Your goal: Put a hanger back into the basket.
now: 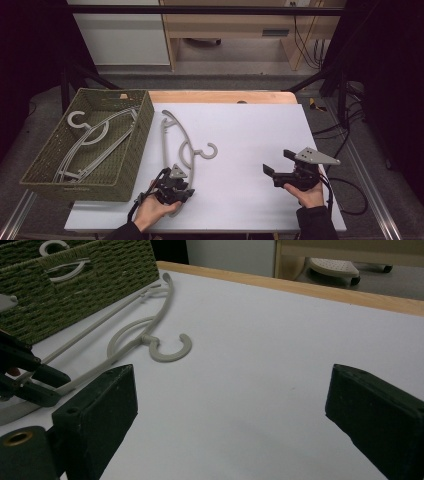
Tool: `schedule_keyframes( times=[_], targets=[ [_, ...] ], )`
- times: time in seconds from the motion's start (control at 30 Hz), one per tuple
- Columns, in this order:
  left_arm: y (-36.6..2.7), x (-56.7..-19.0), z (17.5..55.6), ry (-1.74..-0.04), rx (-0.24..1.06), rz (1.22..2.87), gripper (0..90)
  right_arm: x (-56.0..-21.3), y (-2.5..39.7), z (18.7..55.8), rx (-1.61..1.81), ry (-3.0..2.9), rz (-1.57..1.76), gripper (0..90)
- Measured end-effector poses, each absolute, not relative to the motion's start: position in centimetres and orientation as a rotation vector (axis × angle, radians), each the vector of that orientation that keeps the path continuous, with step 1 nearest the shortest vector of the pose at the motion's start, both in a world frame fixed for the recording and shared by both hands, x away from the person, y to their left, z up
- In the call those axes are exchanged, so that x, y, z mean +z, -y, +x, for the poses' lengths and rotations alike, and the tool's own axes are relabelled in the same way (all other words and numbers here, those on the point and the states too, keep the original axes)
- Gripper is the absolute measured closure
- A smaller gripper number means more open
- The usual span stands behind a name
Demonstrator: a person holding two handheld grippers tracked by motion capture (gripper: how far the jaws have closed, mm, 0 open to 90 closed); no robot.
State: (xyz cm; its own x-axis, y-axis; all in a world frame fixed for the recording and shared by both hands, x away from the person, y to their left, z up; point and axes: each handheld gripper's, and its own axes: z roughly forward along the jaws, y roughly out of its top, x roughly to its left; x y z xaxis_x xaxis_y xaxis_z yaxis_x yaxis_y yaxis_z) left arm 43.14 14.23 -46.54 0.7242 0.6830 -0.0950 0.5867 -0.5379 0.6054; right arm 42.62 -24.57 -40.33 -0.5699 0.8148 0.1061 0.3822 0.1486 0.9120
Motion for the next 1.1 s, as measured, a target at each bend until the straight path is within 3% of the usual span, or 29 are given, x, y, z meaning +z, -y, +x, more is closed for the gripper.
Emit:
schedule_keyframes(
  times=[0.47, 0.67, 0.87, 0.97, 1.1],
  targets=[
    [-17.1, -45.7, 42.1, -1.026, 0.208, 2.37, 71.3, -40.3, 24.7, 42.6, 1.41, -2.021, 1.139, 6.7],
    [-16.7, -45.9, 42.7, -1.032, 0.243, 2.345, 70.3, -40.3, 24.6, 42.6, 1.411, -2.021, 1.139, 6.7],
    [-15.5, -46.3, 44.2, -1.078, 0.291, 2.315, 63.3, -40.3, 24.5, 42.6, 1.411, -2.024, 1.134, 6.7],
    [-15.5, -46.2, 44.3, -1.094, 0.303, 2.32, 68.9, -40.3, 24.4, 42.6, 1.411, -2.027, 1.135, 6.6],
    [-15.4, -46.0, 44.5, -1.112, 0.282, 2.343, 70.0, -40.2, 24.4, 42.6, 1.411, -2.026, 1.13, 6.7]
  ],
)
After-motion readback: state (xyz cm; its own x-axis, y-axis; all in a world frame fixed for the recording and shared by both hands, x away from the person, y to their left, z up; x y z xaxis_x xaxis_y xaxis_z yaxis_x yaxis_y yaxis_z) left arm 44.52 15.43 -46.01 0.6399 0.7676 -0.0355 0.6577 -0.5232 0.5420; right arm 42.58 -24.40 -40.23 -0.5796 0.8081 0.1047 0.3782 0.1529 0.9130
